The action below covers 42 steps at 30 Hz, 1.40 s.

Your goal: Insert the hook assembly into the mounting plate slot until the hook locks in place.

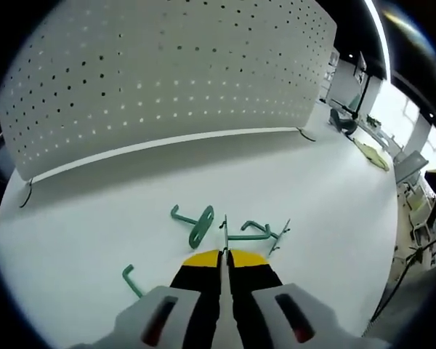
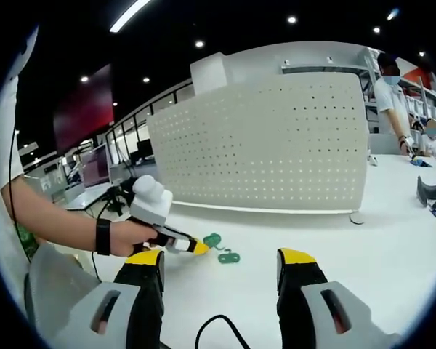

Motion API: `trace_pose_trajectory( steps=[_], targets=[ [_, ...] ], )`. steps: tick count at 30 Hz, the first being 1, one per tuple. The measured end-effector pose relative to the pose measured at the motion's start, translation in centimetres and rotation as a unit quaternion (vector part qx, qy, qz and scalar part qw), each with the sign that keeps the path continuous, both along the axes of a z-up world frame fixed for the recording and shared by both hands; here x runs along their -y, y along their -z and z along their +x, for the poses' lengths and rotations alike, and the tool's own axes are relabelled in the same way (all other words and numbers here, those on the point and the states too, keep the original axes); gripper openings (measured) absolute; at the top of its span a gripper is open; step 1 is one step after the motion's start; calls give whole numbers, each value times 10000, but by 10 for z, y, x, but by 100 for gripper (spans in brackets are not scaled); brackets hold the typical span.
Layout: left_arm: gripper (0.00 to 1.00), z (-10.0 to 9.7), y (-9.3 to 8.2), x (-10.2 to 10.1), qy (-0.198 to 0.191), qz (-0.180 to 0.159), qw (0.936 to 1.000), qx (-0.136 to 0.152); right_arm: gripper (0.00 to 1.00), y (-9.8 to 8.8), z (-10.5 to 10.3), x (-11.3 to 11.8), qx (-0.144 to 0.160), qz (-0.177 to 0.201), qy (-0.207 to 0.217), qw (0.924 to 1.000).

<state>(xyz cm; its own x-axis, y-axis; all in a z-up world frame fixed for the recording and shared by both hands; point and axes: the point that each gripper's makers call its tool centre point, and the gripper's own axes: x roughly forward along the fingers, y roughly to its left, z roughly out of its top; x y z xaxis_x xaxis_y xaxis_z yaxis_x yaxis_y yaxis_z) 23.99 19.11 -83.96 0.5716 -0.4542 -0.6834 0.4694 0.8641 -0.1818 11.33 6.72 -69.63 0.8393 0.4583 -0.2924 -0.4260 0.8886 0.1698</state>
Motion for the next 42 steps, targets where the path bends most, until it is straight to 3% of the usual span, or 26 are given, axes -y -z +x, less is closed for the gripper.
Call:
trace_pose_trajectory(
  steps=[3, 13, 31, 38, 42],
  targets=[
    [3, -3, -4, 3, -47, -216, 9997, -52, 63, -2, 0, -1, 30, 8, -24, 10000],
    [3, -10, -24, 2, 36, -401, 9990, 192, 62, -7, 3, -10, 113, 17, -140, 9998],
    [3, -28, -49, 0, 181, -807, 9958, 385, 60, -19, 5, -26, 247, 197, -321, 9990],
    [3, -34, -69, 1, 223, -1065, 9923, 596, 59, -23, 8, -33, 295, 175, -412, 9986],
    [3, -38, -83, 8, 333, -1384, 9871, 735, 56, -25, 9, -34, 314, 236, -373, 9985]
  ],
)
